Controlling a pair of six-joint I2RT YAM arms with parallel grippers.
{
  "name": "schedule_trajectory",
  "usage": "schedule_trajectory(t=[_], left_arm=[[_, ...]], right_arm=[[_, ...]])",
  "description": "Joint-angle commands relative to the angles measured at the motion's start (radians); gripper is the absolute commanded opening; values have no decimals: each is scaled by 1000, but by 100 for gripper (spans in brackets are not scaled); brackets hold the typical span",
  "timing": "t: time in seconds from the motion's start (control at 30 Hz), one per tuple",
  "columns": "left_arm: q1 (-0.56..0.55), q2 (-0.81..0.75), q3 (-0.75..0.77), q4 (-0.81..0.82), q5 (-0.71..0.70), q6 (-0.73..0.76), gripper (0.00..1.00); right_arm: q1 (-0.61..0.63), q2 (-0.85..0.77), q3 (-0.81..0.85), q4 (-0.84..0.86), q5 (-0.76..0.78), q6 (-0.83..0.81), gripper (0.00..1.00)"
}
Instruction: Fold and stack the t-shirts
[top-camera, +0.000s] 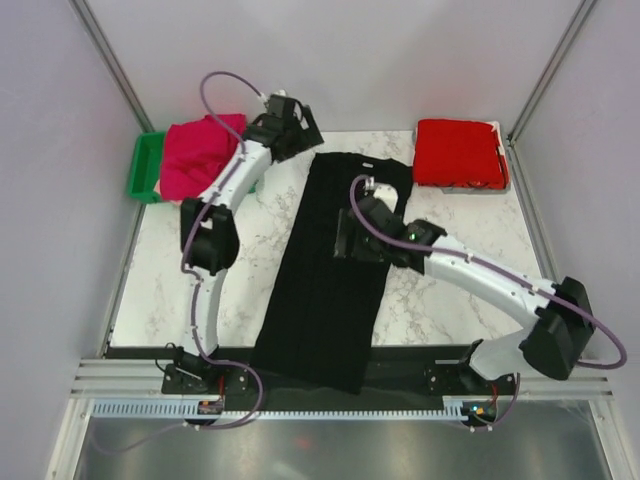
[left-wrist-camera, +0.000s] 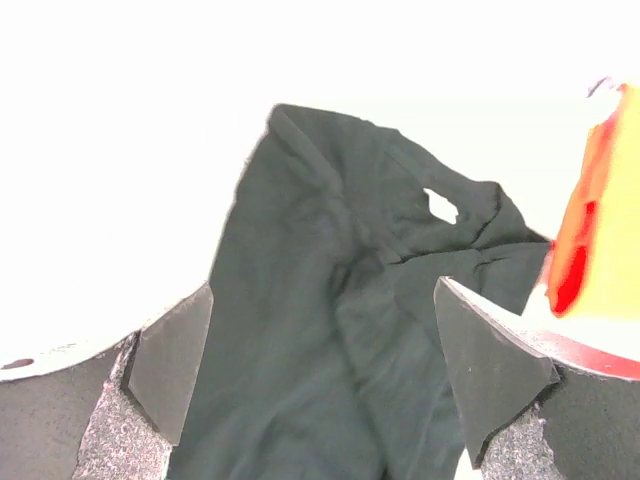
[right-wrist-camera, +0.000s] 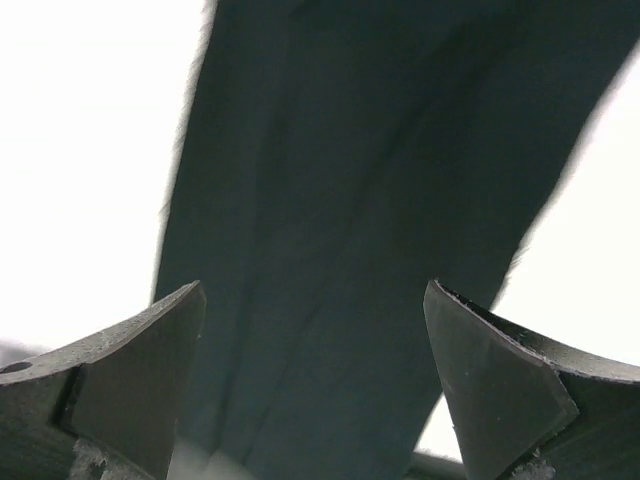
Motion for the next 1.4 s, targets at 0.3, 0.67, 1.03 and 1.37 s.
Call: schedule_trajectory(t=[0.3,0.67,1.03,1.37], left_arm=[[60,-861,-964,215,131,54,100],[59,-1085,-1378,301,141,28,99],[37,-1065,-1481,350,147,42,98],[-108,-1231,-1576,252,86,-53,98]], right_arm=[[-447,688,557,-72,-96,-257,97],[-480,1122,975,-89,-241,-264,96],[-592,1448,1328,113,-358,-43,96],[-575,1154,1064,275,-435,-154,98]])
